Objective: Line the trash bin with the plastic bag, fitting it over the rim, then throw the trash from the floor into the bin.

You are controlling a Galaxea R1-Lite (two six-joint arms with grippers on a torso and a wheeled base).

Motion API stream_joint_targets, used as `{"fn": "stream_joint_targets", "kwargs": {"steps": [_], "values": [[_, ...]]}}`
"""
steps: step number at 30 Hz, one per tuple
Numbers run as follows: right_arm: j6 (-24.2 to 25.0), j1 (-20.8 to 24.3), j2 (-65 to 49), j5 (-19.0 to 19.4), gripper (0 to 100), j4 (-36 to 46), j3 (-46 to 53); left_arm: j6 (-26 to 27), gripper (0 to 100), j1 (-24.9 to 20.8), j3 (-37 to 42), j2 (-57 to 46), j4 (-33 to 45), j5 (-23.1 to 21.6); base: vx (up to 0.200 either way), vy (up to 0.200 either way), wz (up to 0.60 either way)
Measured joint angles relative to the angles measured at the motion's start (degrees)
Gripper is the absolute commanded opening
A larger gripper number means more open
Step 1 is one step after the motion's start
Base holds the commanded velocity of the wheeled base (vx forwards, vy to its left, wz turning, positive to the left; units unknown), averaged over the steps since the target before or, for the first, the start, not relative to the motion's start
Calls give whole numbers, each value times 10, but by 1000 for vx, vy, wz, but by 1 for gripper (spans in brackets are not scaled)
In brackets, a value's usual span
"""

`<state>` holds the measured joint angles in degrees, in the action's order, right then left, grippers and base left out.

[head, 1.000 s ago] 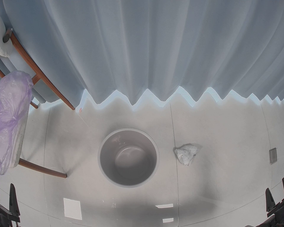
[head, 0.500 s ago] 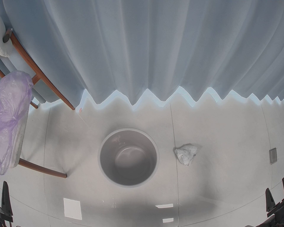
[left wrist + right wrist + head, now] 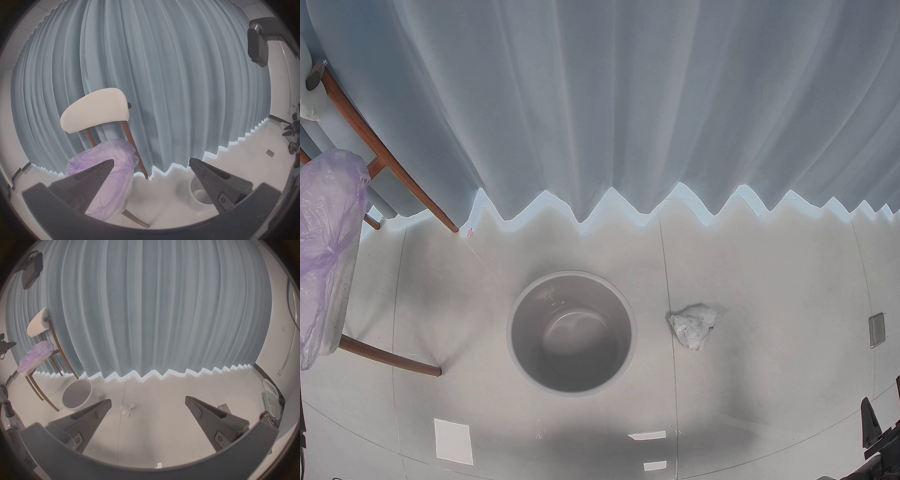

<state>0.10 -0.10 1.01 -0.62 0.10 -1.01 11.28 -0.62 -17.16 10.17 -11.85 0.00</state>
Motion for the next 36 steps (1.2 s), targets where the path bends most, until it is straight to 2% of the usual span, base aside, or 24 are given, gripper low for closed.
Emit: {"fn": "stream_joint_targets", "kwargs": {"steps": [9,15,21,30,36], "values": [[0,0,0,0,100,0,0,66,100,4,-49,64,0,-14,0,0,0],[0,0,0,0,100,0,0,79,100,13,-98,124,1,-6,0,0,0],[0,0,0,0,100,0,0,107,100,43,-118,177,18,59,0,0,0],[0,0,0,0,100,0,0,118,100,68,-119,229,120,177,0,0,0],[0,0,0,0,100,0,0,150,100,71,-118,270,128,214,0,0,0]]}}
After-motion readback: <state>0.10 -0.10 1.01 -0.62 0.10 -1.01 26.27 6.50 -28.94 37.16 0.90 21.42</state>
